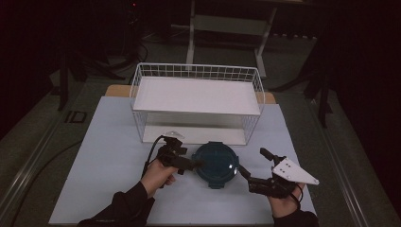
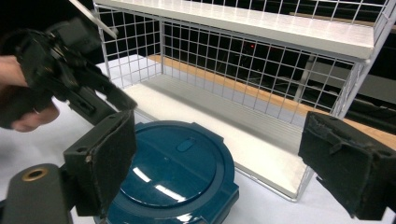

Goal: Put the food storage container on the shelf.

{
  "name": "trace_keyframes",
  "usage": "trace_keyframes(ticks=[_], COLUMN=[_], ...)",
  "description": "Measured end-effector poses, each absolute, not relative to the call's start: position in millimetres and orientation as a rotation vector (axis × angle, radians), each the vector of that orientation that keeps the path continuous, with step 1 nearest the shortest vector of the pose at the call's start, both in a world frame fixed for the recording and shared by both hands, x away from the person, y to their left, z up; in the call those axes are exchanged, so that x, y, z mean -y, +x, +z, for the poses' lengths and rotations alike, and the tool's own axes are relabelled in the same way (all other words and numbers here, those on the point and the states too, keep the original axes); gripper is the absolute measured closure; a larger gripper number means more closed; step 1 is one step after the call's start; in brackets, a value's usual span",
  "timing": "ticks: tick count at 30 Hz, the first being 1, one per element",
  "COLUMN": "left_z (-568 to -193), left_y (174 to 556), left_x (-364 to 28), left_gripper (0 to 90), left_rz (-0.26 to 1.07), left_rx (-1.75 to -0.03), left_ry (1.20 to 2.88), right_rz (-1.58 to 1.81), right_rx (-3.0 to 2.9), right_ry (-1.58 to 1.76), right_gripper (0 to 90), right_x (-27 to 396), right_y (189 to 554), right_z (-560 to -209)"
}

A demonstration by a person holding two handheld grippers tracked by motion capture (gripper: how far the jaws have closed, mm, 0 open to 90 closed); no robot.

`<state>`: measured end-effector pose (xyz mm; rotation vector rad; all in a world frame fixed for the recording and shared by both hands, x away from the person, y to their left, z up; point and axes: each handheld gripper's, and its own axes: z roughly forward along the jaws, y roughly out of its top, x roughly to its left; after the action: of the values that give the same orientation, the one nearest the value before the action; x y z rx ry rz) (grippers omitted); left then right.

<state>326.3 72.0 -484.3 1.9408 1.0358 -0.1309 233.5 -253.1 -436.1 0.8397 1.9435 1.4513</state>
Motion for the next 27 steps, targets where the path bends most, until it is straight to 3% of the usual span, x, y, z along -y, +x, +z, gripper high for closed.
trace_keyframes(ticks=[6,8,10,19,27], left_z=[-490,-492,-494,-504,-510], left_y=[338,339,341,345,347], left_x=[-80,-83,-85,-90,-87], left_gripper=[6.8,15.0,16.1,40.9,49.0], left_rz=[-0.276,-0.317,-0.363,-0.481,-0.538], left_rx=[-1.156,-1.181,-1.203,-1.294,-1.3], left_ry=[1.886,1.865,1.864,1.798,1.786], right_rz=[1.451,1.446,1.447,1.445,1.439], right_rx=[-1.949,-1.953,-1.957,-1.976,-2.001], right_ry=[0.871,0.878,0.89,0.895,0.907], right_gripper=[10.4,10.4,10.4,13.7,13.7], right_x=[249,249,249,247,246], right_y=[236,236,237,236,237], right_z=[-438,-440,-442,-447,-449])
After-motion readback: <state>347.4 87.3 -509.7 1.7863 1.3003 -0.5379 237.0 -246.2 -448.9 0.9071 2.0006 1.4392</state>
